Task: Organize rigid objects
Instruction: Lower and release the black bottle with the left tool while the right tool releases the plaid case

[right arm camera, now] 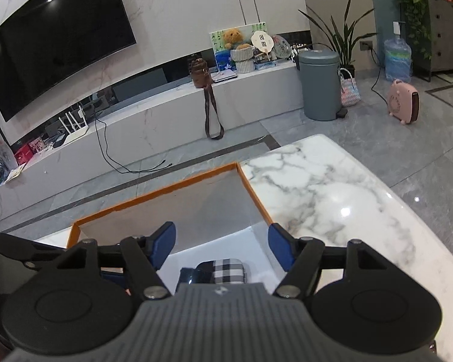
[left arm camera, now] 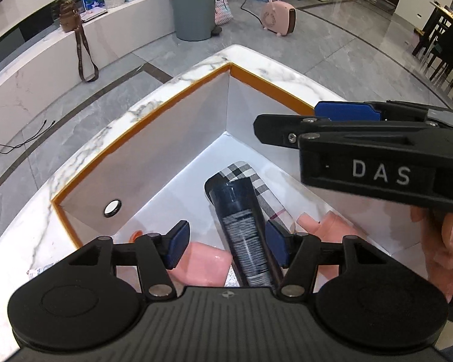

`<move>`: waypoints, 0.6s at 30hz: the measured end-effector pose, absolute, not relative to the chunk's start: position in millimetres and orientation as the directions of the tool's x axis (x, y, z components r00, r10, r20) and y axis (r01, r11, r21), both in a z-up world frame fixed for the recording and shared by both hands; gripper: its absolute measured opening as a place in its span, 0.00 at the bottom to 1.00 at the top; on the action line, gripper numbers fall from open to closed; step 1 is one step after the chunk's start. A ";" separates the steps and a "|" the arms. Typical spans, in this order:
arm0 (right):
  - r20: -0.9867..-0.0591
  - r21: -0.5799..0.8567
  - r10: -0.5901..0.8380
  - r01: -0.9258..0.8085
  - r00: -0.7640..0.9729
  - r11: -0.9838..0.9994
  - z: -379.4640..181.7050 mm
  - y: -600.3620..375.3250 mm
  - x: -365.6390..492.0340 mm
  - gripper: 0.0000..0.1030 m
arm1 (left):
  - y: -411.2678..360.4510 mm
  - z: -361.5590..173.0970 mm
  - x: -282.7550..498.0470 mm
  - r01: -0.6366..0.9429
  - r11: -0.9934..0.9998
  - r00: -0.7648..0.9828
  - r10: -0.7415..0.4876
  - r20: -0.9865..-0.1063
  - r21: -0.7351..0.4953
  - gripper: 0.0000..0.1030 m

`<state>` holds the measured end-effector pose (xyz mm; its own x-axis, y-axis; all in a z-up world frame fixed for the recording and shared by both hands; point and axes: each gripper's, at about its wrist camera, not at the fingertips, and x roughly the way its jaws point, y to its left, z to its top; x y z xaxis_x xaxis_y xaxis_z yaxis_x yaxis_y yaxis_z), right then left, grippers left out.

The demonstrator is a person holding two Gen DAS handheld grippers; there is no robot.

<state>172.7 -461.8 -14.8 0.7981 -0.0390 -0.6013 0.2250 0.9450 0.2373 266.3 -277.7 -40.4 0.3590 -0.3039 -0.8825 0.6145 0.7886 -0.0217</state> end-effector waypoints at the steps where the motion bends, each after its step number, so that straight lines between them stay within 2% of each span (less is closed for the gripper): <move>1: -0.600 0.238 -0.039 0.225 0.799 0.945 -14.4 -461.9 172.6 0.67 | -275.9 -39.4 265.5 0.611 0.791 0.364 -0.304 -0.880 -0.020 0.66; 18: -0.593 0.178 -0.065 0.209 0.802 0.962 7.1 -437.0 165.2 0.68 | -220.5 6.7 248.8 0.552 0.834 0.470 -0.328 -0.820 -0.018 0.72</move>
<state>165.2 -437.0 7.1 0.8024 -0.0647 -0.5932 0.2090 0.9616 0.1779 248.8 -220.5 6.6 0.4695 -0.3285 -0.8195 0.5517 0.8338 -0.0181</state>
